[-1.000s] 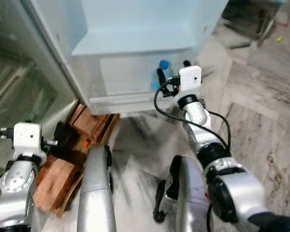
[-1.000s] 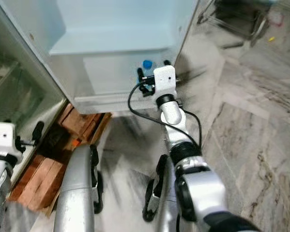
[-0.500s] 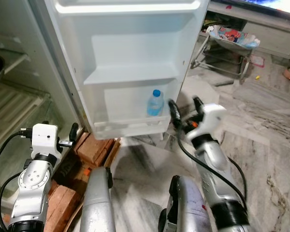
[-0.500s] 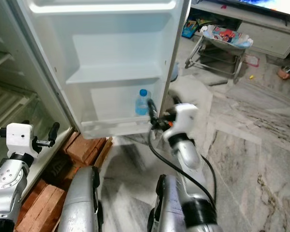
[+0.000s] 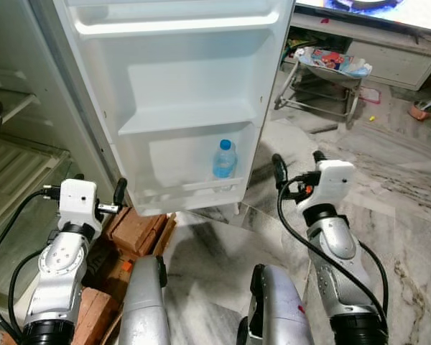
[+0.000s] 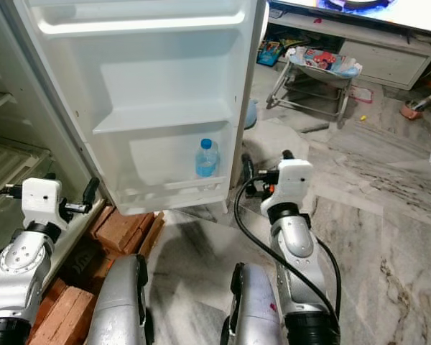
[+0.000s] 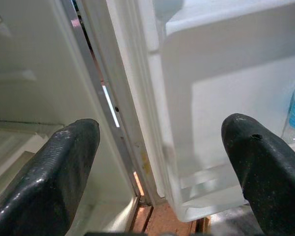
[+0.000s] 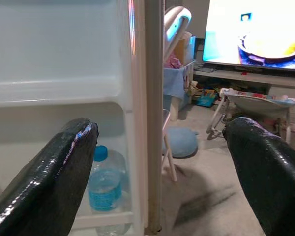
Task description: Restocking fridge
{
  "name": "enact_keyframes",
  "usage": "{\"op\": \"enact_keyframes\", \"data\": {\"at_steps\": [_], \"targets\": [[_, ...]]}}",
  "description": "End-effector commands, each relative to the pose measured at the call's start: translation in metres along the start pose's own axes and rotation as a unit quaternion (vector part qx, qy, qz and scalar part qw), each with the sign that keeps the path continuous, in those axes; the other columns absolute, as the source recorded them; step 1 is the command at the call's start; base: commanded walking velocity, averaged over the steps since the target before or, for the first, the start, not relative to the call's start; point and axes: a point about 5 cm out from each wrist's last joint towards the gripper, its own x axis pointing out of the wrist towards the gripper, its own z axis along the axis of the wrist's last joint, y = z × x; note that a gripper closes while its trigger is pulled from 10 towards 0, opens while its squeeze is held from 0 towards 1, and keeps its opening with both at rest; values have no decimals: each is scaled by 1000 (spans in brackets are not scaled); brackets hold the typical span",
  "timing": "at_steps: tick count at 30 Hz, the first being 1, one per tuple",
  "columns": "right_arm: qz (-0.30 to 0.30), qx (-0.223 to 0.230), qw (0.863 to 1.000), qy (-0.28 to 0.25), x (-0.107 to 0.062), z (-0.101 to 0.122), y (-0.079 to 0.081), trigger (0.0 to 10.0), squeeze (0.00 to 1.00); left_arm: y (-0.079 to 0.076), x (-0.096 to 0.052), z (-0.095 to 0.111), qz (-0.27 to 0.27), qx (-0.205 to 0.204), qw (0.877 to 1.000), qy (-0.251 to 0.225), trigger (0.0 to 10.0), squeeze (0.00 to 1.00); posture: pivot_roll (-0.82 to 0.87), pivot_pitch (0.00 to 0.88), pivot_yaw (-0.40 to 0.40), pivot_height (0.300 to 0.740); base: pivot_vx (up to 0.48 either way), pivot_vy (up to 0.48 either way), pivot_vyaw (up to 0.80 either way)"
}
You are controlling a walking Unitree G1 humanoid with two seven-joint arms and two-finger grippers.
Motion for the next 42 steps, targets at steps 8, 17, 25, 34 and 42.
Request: {"op": "enact_keyframes", "data": {"at_steps": [8, 17, 25, 34, 42], "targets": [[-7, -16, 1000, -18, 18, 15, -2, 10000, 0, -2, 7, 3, -7, 12, 1000, -10, 10000, 0, 120, 0, -45, 631, 0, 0, 0], [-13, -29, 999, -19, 23, 18, -7, 10000, 0, -5, 12, 5, -9, 12, 1000, -18, 10000, 0, 111, 0, -47, 682, 0, 0, 0], [-23, -25, 999, -13, 20, 15, -7, 10000, 0, -5, 15, 6, -13, 15, 1000, -20, 10000, 0, 105, 0, -41, 730, 0, 0, 0], [-33, -8, 999, 31, 0, -6, -7, 10000, 0, -10, 16, 1, -21, 21, 999, -10, 10000, 0, 98, 0, -35, 740, 0, 0, 0], [-28, -3, 998, 54, -6, -15, -3, 10000, 0, -7, 17, -3, -4, 30, 1000, 6, 10000, 0, 98, 0, -37, 740, 0, 0, 0]]}}
